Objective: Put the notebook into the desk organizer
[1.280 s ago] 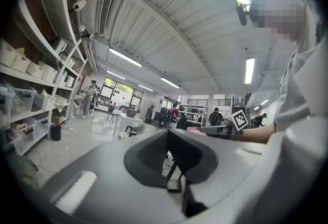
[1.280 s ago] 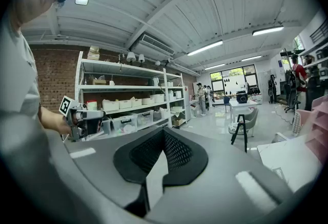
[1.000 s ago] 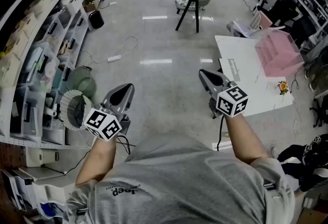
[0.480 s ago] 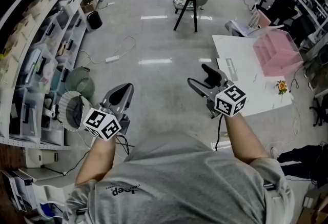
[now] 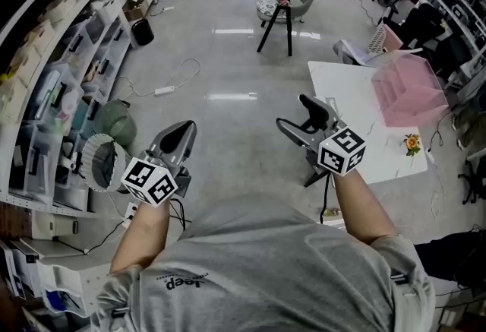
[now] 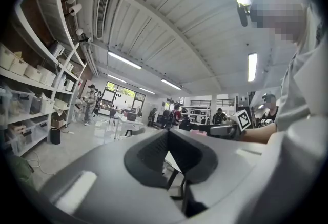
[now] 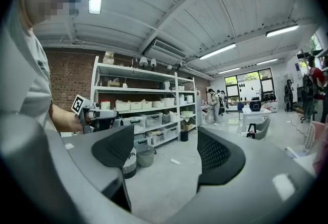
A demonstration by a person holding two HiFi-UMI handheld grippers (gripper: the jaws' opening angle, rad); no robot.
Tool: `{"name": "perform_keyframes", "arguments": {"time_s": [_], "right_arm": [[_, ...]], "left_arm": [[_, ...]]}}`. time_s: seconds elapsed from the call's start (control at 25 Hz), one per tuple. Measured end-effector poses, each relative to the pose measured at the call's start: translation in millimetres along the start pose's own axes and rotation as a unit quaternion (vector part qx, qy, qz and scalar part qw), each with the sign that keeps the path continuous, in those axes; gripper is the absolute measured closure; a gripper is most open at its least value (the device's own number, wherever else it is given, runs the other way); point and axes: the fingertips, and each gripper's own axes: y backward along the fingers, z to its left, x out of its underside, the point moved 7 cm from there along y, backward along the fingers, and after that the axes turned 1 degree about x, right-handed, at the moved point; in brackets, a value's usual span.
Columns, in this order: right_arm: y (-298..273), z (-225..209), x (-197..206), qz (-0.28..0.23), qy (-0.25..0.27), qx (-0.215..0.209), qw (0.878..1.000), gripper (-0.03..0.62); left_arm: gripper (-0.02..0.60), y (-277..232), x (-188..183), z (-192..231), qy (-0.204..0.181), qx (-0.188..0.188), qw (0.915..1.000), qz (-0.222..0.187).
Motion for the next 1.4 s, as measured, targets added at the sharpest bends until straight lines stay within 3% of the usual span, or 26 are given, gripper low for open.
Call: {"name": "perform_keyframes", "arguments": {"time_s": [0.32,0.52,0.92,1.16,1.4], "right_arm": [[-7,-38,3,-0.003,-0.006,-0.010,1.000,0.229],[-43,-55,5,0.005,-0.012,-0.004,1.000,0.230],[-178,-104,-11,0.001,-0.008,0.056,0.998,0.230],[-267,-137,-28,-0.012,-0.020,0.093,0.995,0.230],[-322,-172,-26,-0.003,-0.041,0.114,0.993,0.230]], "left_arm": [[0.525,-30,-4,2,-0.010,-0.008,0.9999,0.000],[0.525,-52,-3,41,-0.004,0.000,1.0000,0.006],[0.525,-141,-12,206,0.011,0.077,0.9969,0.005],[0.525,-193,-36,306,-0.006,0.125,0.9918,0.029],[0.525,-239,-40,365,0.004,0.145,0.9886,0.042]]}}
